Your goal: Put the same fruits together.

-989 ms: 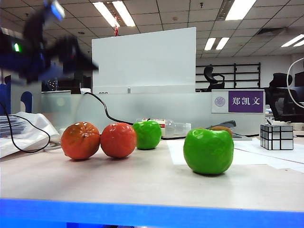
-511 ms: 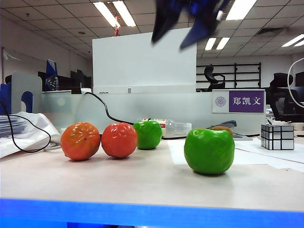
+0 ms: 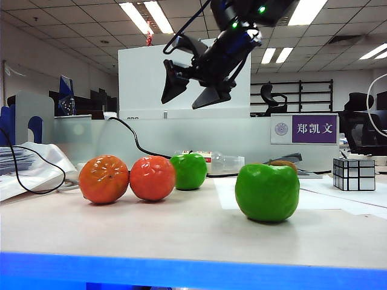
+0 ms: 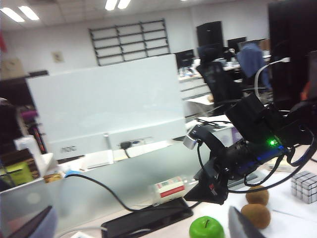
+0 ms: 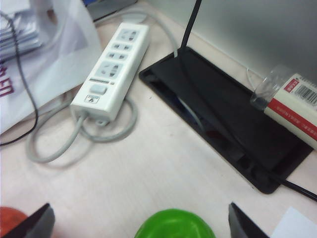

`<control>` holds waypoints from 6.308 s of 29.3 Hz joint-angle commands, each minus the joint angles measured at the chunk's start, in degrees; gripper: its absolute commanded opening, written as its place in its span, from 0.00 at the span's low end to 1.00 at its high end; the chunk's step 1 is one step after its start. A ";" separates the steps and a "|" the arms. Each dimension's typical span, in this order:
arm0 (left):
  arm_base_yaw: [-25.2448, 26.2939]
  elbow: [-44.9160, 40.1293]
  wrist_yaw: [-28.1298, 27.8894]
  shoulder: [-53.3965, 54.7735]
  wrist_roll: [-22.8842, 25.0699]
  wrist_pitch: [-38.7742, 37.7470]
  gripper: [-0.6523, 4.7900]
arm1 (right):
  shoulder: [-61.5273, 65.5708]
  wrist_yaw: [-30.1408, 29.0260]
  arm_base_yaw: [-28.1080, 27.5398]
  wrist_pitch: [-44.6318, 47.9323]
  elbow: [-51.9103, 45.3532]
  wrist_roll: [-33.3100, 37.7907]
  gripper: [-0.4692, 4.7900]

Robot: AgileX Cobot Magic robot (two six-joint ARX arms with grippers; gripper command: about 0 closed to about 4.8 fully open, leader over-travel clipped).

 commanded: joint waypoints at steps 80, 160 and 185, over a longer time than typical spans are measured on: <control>-0.02 2.78 -3.56 -0.77 6.51 -3.06 1.00 | 6.88 6.67 0.24 -14.95 0.57 -4.39 0.08; -0.11 2.75 -0.26 -0.79 -1.90 -3.50 1.00 | -48.65 13.77 -6.62 12.46 -65.40 8.87 0.08; -0.11 2.78 -0.44 -0.77 0.07 -3.48 1.00 | -40.15 16.81 -6.97 18.99 -65.33 9.25 0.08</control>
